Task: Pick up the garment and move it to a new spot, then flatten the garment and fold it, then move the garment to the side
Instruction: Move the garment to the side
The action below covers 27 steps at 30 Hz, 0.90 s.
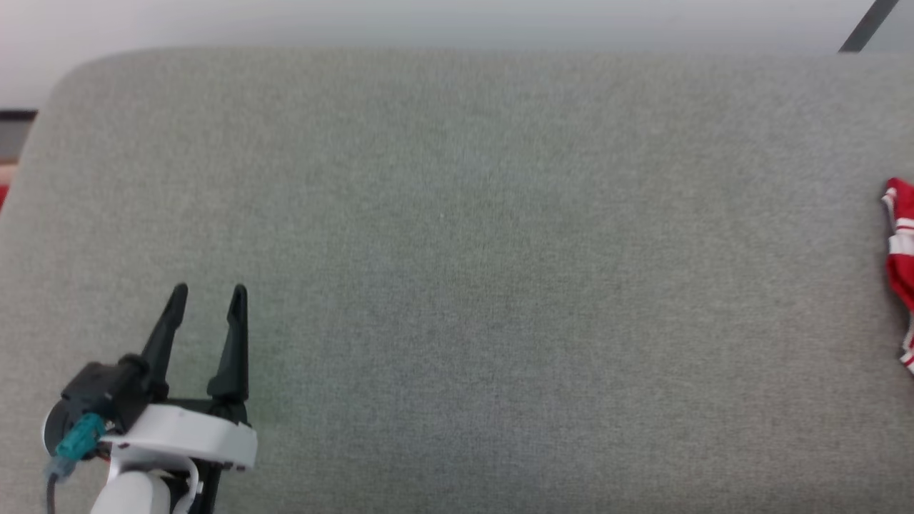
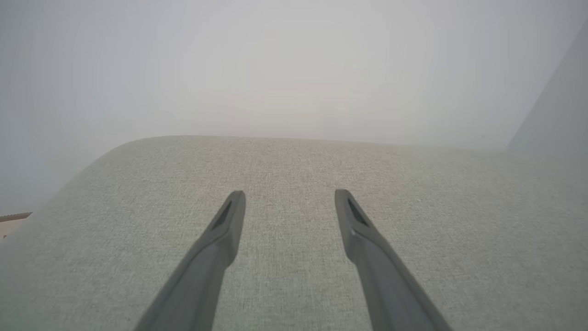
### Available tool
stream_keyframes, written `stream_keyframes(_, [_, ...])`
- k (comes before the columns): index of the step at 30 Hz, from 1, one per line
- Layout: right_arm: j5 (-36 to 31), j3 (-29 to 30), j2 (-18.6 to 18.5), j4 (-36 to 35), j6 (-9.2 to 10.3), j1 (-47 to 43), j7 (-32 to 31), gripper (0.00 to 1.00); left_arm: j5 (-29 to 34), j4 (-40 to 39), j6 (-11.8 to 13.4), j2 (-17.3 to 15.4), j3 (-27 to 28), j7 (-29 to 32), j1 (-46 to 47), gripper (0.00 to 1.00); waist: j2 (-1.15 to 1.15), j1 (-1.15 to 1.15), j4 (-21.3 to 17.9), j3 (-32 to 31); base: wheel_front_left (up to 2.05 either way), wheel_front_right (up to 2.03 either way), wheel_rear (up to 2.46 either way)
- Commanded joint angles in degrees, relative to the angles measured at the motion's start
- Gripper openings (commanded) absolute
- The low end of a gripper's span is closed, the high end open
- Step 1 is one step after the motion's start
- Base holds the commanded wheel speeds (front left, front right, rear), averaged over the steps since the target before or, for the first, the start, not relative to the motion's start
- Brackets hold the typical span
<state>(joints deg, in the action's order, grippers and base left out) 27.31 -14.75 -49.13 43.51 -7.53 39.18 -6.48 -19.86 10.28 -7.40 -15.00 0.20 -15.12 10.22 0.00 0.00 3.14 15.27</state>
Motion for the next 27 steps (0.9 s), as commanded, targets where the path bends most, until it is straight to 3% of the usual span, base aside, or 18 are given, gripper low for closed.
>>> stream_keyframes(1, [0.77,0.14,1.04,-0.42,0.09,-1.02,1.39,1.0,0.41,0.36,-0.14,-0.05,0.24,-0.01,-0.89,1.0,0.0,0.0,-0.78,-2.68,0.0,0.0,0.0])
stream_keyframes(15, [3.07,-0.57,10.76,-8.89,0.09,-15.33,15.65,1.0,0.9,1.18,-0.14,-0.53,2.39,-0.01,-6.78,1.0,0.0,0.0,-2.61,-13.42,0.0,0.0,0.0])
stream_keyframes(27, [-0.22,5.26,19.43,-18.43,0.09,-26.91,18.66,1.0,1.27,1.25,-0.14,-0.12,4.24,-0.01,-9.59,1.0,0.0,0.0,-3.22,-17.32,0.0,0.0,0.0])
